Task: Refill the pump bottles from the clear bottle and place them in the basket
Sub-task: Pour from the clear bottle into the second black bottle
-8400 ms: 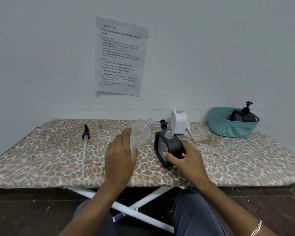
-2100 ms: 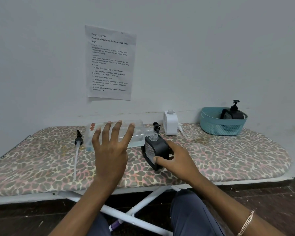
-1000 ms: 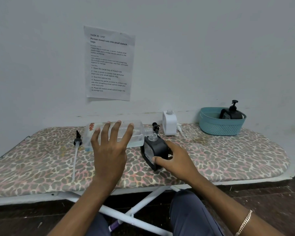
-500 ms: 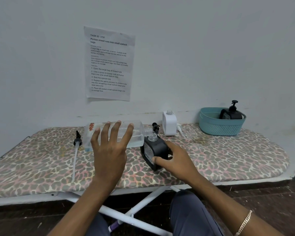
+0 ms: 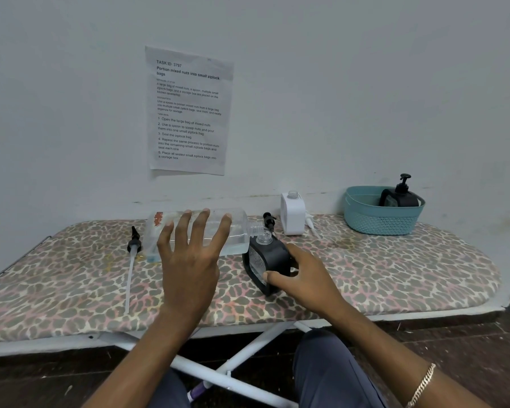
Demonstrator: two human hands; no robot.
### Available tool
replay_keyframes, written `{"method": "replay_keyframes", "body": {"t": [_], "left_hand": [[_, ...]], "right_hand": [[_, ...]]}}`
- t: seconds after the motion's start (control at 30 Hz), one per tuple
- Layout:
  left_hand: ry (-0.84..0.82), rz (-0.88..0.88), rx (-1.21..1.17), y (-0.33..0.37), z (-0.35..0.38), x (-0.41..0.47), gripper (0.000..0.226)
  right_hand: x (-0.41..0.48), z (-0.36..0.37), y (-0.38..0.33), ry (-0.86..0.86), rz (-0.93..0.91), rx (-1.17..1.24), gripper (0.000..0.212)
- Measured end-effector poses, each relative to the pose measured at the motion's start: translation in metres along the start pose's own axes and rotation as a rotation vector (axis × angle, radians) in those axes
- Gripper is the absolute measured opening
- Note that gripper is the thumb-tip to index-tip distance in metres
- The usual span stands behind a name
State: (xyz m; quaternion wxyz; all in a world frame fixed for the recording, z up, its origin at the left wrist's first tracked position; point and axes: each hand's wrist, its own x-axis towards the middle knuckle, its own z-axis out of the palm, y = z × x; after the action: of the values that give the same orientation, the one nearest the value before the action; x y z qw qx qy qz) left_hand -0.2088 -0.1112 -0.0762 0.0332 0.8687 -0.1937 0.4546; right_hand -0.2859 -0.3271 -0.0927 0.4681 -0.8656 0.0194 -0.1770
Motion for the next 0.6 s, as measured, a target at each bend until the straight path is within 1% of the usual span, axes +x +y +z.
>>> {"method": "replay_keyframes", "body": {"t": [0.33, 0.6], "left_hand": [[0.015, 0.004, 0.015, -0.0002, 0.0004, -0.0007, 0.087], [0.016, 0.004, 0.012, 0.0007, -0.0007, 0.0000, 0.085]], "right_hand": [[-0.0001, -0.0001, -0.0008, 0.007, -0.008, -0.003, 0.036], [-0.0001, -0.0005, -0.0002, 0.002, -0.004, 0.002, 0.040]]}}
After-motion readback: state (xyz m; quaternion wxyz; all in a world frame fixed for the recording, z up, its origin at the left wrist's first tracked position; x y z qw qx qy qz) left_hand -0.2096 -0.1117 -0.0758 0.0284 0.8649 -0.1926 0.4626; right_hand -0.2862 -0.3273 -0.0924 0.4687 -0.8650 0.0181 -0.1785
